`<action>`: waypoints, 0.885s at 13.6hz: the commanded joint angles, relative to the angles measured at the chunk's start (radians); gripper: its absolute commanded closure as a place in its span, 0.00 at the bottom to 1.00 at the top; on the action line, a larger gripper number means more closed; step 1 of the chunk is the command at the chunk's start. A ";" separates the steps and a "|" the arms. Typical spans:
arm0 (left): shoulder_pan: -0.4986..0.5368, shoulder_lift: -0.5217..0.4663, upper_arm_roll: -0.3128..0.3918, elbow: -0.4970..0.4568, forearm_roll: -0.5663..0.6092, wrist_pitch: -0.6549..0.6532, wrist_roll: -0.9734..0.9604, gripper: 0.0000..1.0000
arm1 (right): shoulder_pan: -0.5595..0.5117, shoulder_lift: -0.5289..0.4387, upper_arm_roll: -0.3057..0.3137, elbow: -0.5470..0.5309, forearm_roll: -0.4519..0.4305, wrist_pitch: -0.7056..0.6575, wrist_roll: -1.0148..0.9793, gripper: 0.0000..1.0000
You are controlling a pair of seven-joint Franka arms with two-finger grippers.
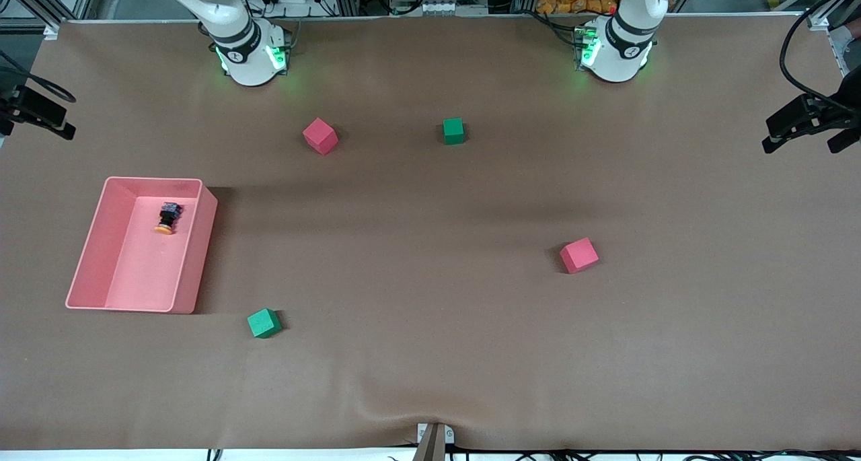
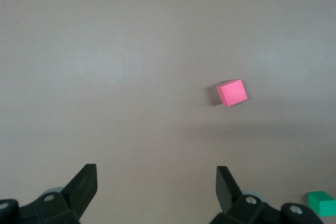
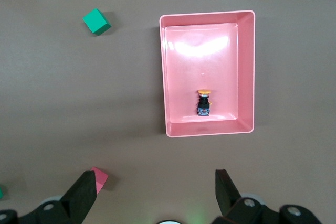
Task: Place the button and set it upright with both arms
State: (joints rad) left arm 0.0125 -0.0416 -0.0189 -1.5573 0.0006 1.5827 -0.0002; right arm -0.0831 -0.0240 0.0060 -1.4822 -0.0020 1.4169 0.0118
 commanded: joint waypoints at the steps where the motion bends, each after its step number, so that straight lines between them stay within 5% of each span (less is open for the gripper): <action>1: 0.007 0.008 -0.004 0.019 0.007 -0.018 0.023 0.00 | 0.000 -0.008 0.002 0.000 0.007 -0.003 -0.003 0.00; 7: 0.009 0.008 -0.004 0.019 0.007 -0.020 0.023 0.00 | -0.009 -0.005 -0.004 -0.036 0.005 0.003 -0.004 0.00; 12: 0.009 0.009 -0.004 0.019 0.004 -0.020 0.023 0.00 | -0.059 -0.001 -0.009 -0.240 0.000 0.159 -0.010 0.00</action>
State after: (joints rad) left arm 0.0131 -0.0395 -0.0189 -1.5573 0.0005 1.5791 -0.0002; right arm -0.1137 -0.0111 -0.0093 -1.6304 -0.0021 1.5095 0.0112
